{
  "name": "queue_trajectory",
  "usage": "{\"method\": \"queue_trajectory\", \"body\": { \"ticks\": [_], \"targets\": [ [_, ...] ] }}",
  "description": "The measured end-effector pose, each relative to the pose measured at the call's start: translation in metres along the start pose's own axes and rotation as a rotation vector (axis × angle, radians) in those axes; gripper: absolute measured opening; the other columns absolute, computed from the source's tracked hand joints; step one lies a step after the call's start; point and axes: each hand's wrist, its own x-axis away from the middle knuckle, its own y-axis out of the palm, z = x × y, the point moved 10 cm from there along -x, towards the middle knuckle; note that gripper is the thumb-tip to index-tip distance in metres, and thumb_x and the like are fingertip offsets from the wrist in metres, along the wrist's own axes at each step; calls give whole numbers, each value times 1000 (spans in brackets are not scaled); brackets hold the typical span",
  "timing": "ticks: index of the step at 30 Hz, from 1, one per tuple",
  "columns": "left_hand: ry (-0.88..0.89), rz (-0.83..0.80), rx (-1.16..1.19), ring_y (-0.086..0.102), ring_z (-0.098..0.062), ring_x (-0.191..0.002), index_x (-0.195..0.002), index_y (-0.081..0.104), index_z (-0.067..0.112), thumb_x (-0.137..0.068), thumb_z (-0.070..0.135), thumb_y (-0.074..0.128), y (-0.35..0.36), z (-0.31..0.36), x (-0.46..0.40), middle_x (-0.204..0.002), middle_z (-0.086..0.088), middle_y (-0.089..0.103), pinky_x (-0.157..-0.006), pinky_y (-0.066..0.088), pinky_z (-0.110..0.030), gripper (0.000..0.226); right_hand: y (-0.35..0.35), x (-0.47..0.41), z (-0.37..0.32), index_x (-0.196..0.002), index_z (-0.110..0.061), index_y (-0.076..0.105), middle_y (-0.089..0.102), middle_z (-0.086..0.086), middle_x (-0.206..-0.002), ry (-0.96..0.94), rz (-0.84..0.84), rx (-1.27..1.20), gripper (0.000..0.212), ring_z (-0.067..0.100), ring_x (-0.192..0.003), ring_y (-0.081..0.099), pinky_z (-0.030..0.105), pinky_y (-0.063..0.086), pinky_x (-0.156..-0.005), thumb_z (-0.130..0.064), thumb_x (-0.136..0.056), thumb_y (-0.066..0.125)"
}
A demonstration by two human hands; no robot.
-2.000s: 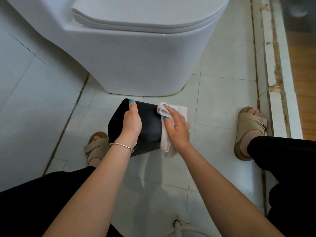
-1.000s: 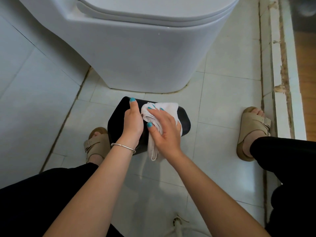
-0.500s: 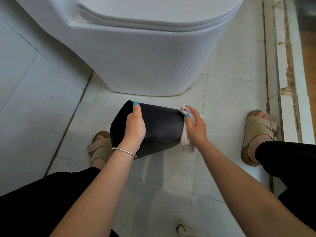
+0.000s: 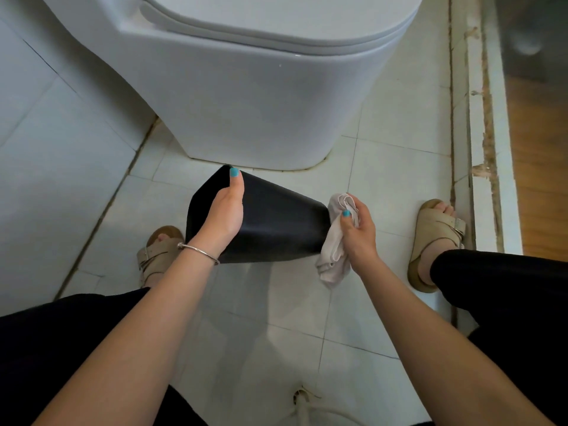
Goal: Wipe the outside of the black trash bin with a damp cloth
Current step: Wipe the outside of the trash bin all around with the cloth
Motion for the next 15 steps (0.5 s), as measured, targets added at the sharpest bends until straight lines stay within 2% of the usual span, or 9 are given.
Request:
{"method": "queue_trajectory", "body": {
  "ticks": [2,4,5,6,7,9,11,13,15],
  "targets": [
    [32,-28,4,26,-10,-48,-61,27,20,-99,55,18,3,2,2,-57,3,26,-46,27,-28,53,-5,8,-10,-135,-26,48,51,-3,-136,-34,15,-16,38,15,-122,50,34,41,-107,-13,-99,48],
    [97,-68,46,37,-4,-60,-72,42,27,-101,50,20,7,5,6,-69,7,38,-52,38,-13,43,-8,14,-21,-134,-23,49,52,-3,-135,-72,23,-32,39,15,-122,49,35,40,-109,-10,-98,48],
    [124,-95,60,46,-3,-75,-90,53,28,-102,48,22,10,7,10,-83,9,46,-65,37,-5,39,-8,18,-27,-134,-22,49,52,-4,-133,-93,21,-37,38,14,-122,49,35,39,-109,-9,-98,48],
    [151,-115,58,50,-5,-97,-117,55,24,-102,46,23,12,9,11,-101,8,50,-80,33,-7,41,-9,21,-33,-133,-22,50,52,-5,-131,-115,18,-41,38,13,-122,50,35,39,-109,-9,-98,47],
    [180,-123,42,47,-11,-118,-136,45,19,-102,45,25,15,10,12,-119,4,51,-91,28,-14,48,-9,24,-39,-132,-22,51,53,-6,-129,-137,14,-49,37,12,-121,50,34,39,-109,-8,-97,48],
    [220,-127,6,36,-19,-135,-151,21,17,-101,46,28,17,13,13,-145,-2,41,-97,24,-21,58,-9,29,-46,-129,-25,52,54,-8,-127,-156,-3,-65,36,12,-120,51,35,40,-109,-8,-97,48],
    [256,-117,-53,44,-24,-128,-154,4,22,-101,47,29,16,15,15,-139,-2,47,-92,31,-26,63,-11,33,-46,-127,-29,52,54,-7,-129,-140,-11,-77,35,14,-120,52,37,42,-108,-11,-98,48],
    [309,-100,-189,59,-31,-92,-152,-5,31,-100,48,28,13,19,19,-91,10,56,-74,42,-36,64,-16,36,-42,-125,-32,52,55,-6,-129,-118,-1,-95,33,15,-120,53,40,42,-108,-13,-98,48],
    [355,-98,-308,48,-25,-57,-151,-5,34,-100,47,26,12,21,22,-61,8,39,-54,36,-39,61,-21,41,-40,-124,-33,51,55,-6,-129,-100,10,-114,32,16,-120,53,41,42,-107,-15,-99,48]
  ]
}}
